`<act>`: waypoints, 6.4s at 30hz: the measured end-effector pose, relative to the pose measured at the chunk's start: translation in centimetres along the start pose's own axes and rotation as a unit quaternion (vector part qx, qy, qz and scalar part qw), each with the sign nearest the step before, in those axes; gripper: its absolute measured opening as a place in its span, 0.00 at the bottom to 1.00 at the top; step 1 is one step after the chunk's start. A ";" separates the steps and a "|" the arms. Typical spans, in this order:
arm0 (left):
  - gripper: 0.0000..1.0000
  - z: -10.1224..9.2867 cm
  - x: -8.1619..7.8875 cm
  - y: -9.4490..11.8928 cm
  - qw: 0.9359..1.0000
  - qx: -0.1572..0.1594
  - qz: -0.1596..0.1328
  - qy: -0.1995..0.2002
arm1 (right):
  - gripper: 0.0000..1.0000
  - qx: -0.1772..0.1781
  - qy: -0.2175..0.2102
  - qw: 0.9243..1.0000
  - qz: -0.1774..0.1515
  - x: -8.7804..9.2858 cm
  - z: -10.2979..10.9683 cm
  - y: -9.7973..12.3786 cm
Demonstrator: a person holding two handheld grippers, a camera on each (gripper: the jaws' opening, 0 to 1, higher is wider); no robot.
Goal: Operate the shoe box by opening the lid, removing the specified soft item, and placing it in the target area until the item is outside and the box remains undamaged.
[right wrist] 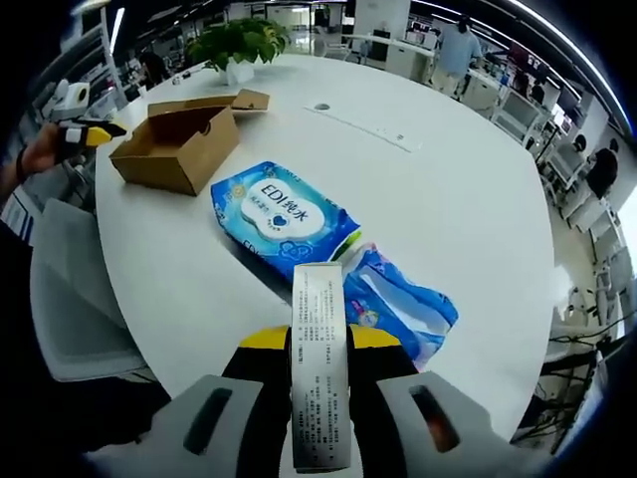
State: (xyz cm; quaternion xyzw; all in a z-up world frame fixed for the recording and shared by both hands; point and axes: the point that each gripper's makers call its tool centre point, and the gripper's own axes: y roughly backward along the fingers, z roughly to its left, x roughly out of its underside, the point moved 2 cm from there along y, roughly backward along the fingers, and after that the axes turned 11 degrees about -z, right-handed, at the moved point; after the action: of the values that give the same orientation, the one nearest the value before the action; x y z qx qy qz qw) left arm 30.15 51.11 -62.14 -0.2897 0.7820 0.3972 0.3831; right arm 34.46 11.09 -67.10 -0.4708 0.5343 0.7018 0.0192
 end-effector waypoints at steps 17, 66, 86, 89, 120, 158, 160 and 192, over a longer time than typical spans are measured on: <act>0.35 1.0 0.0 0.5 1.000 -0.025 -0.007 0.015 | 0.18 -0.026 0.111 0.993 0.011 -6.2 -3.4 -2.7; 0.35 2.6 -1.7 0.3 0.998 -0.054 -0.003 0.012 | 0.18 -0.112 0.368 0.907 0.174 -2.8 -7.9 -11.4; 0.35 3.0 -1.5 0.6 0.998 -0.059 0.000 0.014 | 0.18 -0.118 0.377 0.898 0.195 -1.8 -8.7 -11.8; 0.35 3.0 -1.6 0.6 0.998 -0.058 -0.002 0.014 | 0.18 -0.118 0.376 0.898 0.197 -1.8 -8.7 -11.6; 0.35 4.3 -0.9 3.7 0.999 -0.038 -0.006 0.007 | 0.28 -0.011 0.295 0.943 0.151 -3.5 -8.0 -6.8; 0.35 11.8 -1.1 13.1 0.997 -0.059 -0.039 0.020 | 0.31 -0.008 0.078 0.997 -0.007 -11.0 6.3 -9.3; 0.35 12.0 -1.1 13.3 0.997 -0.062 -0.043 0.024 | 0.31 -0.016 0.075 0.997 -0.016 -11.6 7.5 -9.6; 0.35 13.6 -0.4 10.9 0.999 -0.029 0.012 -0.018 | 0.46 -0.120 -0.002 0.983 -0.138 -14.5 21.3 -10.2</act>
State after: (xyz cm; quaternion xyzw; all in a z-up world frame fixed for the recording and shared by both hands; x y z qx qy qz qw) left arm 27.10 68.27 -62.72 -0.2840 0.7667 0.4295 0.3835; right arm 34.30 38.75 -64.97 -0.5372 0.3758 0.7527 0.0602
